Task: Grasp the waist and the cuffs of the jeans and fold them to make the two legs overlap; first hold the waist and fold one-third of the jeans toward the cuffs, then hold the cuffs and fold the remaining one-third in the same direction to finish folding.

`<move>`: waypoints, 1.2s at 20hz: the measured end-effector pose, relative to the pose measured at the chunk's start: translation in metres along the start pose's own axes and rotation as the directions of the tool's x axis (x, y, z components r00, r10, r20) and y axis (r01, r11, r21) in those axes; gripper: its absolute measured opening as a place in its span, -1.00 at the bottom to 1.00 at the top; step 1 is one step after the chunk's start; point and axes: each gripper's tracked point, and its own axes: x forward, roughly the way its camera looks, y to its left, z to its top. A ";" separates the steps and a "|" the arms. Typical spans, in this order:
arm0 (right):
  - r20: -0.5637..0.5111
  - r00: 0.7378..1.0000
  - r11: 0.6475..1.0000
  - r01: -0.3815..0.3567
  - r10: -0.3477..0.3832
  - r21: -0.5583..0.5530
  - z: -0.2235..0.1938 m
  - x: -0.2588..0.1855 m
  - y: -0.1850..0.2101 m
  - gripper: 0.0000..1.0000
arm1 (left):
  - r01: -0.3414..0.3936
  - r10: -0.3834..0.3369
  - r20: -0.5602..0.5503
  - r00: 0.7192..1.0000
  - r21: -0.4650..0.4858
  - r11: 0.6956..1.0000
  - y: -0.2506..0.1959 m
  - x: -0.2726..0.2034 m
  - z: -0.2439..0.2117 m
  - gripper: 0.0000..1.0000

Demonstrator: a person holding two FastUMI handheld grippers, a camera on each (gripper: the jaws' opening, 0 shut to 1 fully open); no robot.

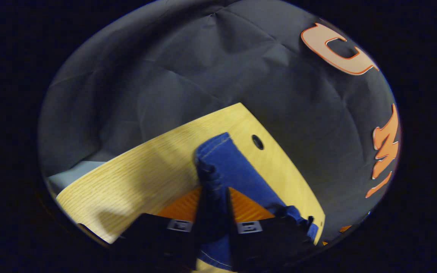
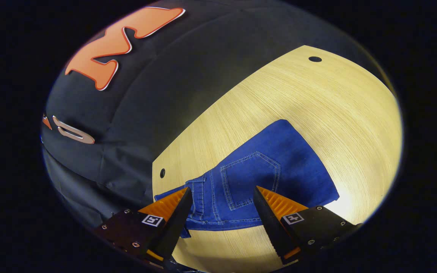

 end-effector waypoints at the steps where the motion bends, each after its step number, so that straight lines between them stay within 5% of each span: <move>1: 0.000 1.000 1.000 0.007 -0.007 -0.002 0.002 -0.002 -0.004 0.97 | -0.014 0.014 0.001 1.000 -0.001 1.000 0.001 0.007 -0.003 -0.87; 3: 0.005 1.000 1.000 0.018 -0.018 -0.018 0.005 -0.006 -0.013 0.97 | -0.015 0.017 -0.044 0.999 0.048 0.999 -0.004 -0.009 -0.011 -0.84; 7: 0.002 1.000 1.000 -0.009 0.009 -0.003 0.012 -0.012 -0.019 0.97 | 0.093 -0.097 0.039 0.994 0.107 0.990 -0.053 -0.044 0.012 -0.93; 12: 0.037 0.997 0.997 -0.071 0.073 -0.043 0.037 -0.037 -0.026 0.97 | 0.244 -0.258 0.041 0.965 0.218 0.945 -0.175 -0.096 -0.002 -0.94; 18: 0.107 0.987 0.992 -0.121 0.123 -0.027 0.084 -0.095 -0.075 0.96 | 0.396 -0.394 -0.072 0.916 0.320 0.861 -0.334 -0.141 -0.097 -0.94; 24: 0.168 0.981 0.995 -0.098 0.101 -0.024 0.118 -0.139 -0.133 0.97 | 0.457 -0.413 -0.198 0.889 0.415 0.786 -0.426 -0.151 -0.205 -0.94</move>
